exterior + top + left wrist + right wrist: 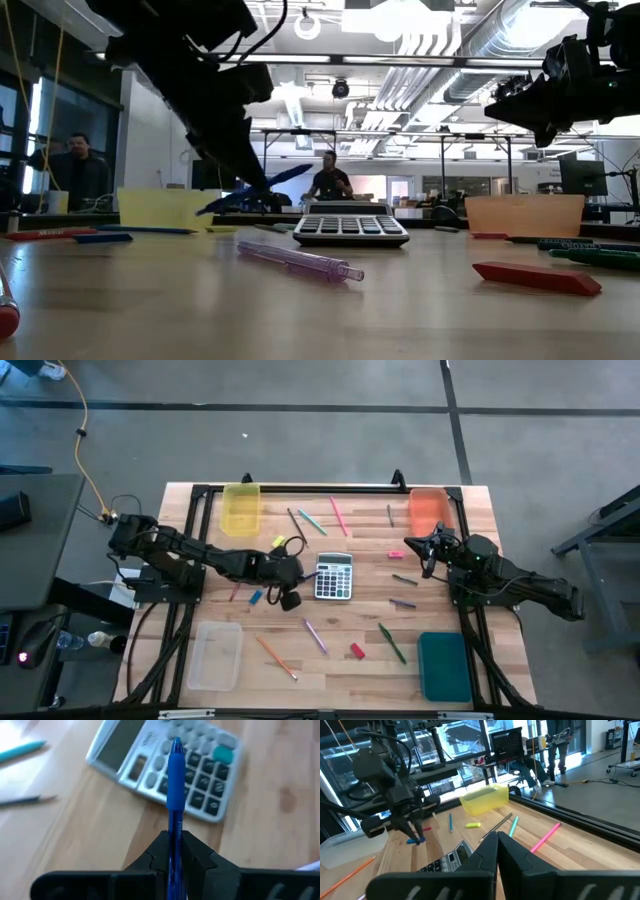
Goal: Sort crayons/erasers/pens/pencils in bins
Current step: Put the blue pen into the orange bin
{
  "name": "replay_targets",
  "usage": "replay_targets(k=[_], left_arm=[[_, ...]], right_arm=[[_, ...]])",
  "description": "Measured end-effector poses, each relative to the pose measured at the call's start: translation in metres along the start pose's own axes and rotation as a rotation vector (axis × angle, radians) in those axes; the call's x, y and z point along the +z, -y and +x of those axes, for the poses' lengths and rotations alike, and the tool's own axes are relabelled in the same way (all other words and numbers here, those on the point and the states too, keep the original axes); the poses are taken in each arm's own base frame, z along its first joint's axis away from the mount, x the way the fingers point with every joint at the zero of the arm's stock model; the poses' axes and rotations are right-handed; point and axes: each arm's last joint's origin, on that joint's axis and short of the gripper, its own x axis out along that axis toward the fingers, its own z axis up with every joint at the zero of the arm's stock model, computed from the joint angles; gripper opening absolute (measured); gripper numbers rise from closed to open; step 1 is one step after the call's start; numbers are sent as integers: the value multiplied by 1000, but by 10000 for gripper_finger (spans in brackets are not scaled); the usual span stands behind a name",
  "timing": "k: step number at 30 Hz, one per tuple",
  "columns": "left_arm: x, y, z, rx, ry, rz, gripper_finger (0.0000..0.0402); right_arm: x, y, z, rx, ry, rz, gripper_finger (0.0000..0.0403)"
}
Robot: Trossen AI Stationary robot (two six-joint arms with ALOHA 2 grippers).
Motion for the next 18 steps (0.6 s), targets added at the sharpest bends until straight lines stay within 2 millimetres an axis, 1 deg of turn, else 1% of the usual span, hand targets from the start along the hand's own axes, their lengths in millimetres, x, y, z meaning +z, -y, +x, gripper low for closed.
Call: replay_targets(k=[4, 7, 14, 18], left_arm=[[3, 0, 0, 1, 48, 1, 17], [-2, 1, 3, -23, 96, 6, 17], [-11, 2, 4, -186, 287, -20, 17], [-12, 3, 3, -240, 339, -23, 17]], right_arm=[[0, 0, 0, 0, 0, 0, 0], [0, 0, 0, 0, 0, 0, 0], [0, 0, 0, 0, 0, 0, 0], [0, 0, 0, 0, 0, 0, 0]])
